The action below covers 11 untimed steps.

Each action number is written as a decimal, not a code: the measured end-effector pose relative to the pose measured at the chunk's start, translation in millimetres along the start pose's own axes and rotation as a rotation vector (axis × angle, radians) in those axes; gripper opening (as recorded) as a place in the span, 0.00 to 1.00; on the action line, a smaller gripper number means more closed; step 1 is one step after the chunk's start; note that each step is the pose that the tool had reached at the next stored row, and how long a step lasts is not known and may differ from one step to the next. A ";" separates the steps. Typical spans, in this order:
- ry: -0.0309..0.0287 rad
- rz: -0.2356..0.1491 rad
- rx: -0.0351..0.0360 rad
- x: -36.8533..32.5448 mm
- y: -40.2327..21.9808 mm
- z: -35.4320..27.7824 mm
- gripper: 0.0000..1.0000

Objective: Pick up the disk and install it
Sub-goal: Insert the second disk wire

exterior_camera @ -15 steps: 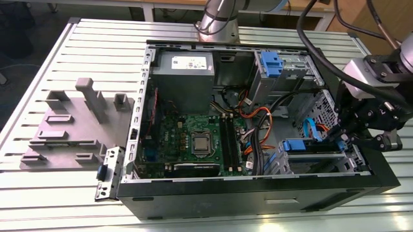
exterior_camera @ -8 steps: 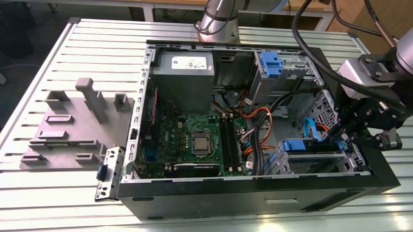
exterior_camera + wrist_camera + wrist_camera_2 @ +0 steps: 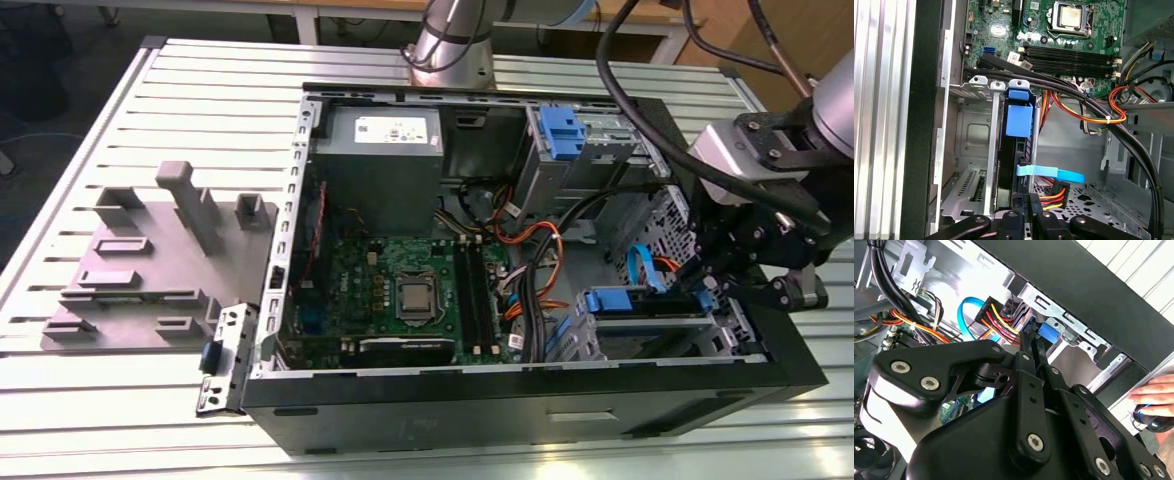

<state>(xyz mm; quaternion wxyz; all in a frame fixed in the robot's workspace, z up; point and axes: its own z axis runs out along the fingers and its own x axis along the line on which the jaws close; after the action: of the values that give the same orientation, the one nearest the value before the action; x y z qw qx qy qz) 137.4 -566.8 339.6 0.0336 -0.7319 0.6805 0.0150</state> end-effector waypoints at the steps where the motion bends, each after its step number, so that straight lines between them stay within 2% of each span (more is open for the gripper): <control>1: 0.0000 0.000 0.0000 0.0 0.2 0.0 0.16; 4: 0.0012 0.000 0.0000 -0.2 2.8 -0.1 0.16; 8: 0.0105 0.000 -0.0007 -0.1 4.1 0.0 0.16; 11: 0.0114 0.000 -0.0007 -0.2 6.3 0.4 0.16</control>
<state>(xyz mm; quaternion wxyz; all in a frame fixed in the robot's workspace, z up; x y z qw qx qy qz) 131.2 -567.0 339.1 0.0295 -0.7320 0.6806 0.0111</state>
